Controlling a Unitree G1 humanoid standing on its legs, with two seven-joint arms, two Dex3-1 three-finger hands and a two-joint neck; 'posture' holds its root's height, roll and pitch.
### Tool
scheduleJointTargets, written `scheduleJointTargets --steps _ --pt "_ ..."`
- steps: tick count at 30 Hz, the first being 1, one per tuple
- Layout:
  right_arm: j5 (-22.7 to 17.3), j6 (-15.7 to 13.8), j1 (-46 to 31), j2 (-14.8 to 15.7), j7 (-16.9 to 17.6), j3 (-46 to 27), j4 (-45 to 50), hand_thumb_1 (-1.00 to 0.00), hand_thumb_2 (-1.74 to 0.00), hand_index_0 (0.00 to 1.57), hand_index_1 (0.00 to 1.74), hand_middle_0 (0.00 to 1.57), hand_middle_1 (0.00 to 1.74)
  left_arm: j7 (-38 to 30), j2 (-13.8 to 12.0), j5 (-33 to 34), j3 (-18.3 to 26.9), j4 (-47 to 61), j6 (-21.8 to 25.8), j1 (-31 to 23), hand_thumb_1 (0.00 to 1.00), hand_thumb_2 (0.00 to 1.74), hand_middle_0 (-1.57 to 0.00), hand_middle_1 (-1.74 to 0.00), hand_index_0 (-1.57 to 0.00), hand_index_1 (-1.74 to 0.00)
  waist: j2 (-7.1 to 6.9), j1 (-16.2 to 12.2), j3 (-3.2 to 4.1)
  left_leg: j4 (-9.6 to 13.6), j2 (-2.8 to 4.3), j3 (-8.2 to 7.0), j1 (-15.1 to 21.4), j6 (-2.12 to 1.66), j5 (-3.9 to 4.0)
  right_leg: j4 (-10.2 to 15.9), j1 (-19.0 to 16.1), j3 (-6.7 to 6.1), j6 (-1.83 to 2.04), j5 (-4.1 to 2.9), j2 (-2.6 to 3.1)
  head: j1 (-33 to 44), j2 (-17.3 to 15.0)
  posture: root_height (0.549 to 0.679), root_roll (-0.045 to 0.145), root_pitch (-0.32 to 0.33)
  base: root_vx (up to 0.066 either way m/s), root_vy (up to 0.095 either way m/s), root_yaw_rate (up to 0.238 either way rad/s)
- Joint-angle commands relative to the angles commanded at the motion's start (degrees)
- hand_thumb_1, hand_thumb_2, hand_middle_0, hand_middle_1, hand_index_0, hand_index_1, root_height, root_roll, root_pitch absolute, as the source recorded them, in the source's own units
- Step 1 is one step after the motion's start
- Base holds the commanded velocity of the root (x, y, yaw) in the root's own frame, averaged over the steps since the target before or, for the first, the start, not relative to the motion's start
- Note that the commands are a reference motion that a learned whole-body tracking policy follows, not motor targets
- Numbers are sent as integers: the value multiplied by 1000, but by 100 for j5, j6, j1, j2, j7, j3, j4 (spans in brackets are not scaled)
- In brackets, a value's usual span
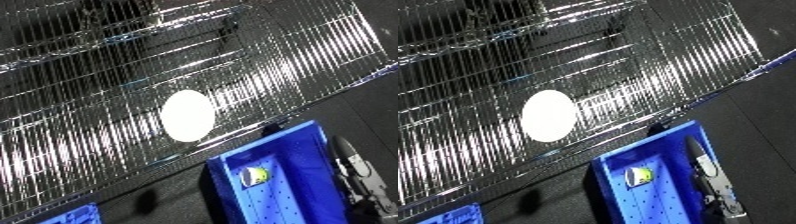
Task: Pick up the object and place it into the box
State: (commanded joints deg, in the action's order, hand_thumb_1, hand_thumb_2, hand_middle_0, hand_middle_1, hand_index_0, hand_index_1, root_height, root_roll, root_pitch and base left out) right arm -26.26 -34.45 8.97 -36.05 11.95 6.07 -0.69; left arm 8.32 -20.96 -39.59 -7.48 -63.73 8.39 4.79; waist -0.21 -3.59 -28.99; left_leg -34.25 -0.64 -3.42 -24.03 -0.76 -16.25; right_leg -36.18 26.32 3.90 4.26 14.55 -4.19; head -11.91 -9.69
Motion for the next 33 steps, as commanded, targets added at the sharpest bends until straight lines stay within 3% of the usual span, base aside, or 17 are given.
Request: scheduleJointTargets --steps 7,15,23,28,33 --pt "39 906 977 -253 -81 293 -36 0 0 0 0 0 0 -23 -80 173 -176 -42 -165 184 0 0 0 0 0 0 36 225 66 -84 -19 62 -39 -28 -9 -33 -39 105 -51 21 -73 -313 -182 647 38 69 25 -45 77" --pt "-168 1862 2180 -374 -681 983 -838 0 0 0 0 0 0 -75 -143 307 -384 94 -413 344 0 0 0 0 0 0 121 444 60 -230 -100 160 -136 -23 -16 -151 -2 204 -133 54 -176 -634 -374 646 47 60 33 -18 99" --pt "-266 2217 3033 -419 -750 1452 -1691 0 0 0 0 0 0 -102 -179 287 -592 186 -588 411 0 0 0 0 0 0 281 628 3 -313 -204 195 -218 -19 -9 -313 85 247 -182 92 -271 -937 -414 643 58 55 31 13 87" --pt "-278 2350 3530 -435 -597 1668 -2231 0 0 0 0 0 0 -99 -203 227 -683 275 -647 442 0 0 0 0 0 0 378 698 -69 -342 -261 197 -298 -9 4 -405 191 259 -204 103 -300 -1145 -316 642 62 59 4 24 68" --pt "-236 2401 3921 -413 -530 1856 -2771 0 0 0 0 0 0 -56 -197 187 -766 342 -644 431 0 0 0 0 0 0 445 764 -81 -381 -293 200 -407 1 6 -475 311 273 -224 108 -321 -1293 -175 640 65 67 8 19 45"
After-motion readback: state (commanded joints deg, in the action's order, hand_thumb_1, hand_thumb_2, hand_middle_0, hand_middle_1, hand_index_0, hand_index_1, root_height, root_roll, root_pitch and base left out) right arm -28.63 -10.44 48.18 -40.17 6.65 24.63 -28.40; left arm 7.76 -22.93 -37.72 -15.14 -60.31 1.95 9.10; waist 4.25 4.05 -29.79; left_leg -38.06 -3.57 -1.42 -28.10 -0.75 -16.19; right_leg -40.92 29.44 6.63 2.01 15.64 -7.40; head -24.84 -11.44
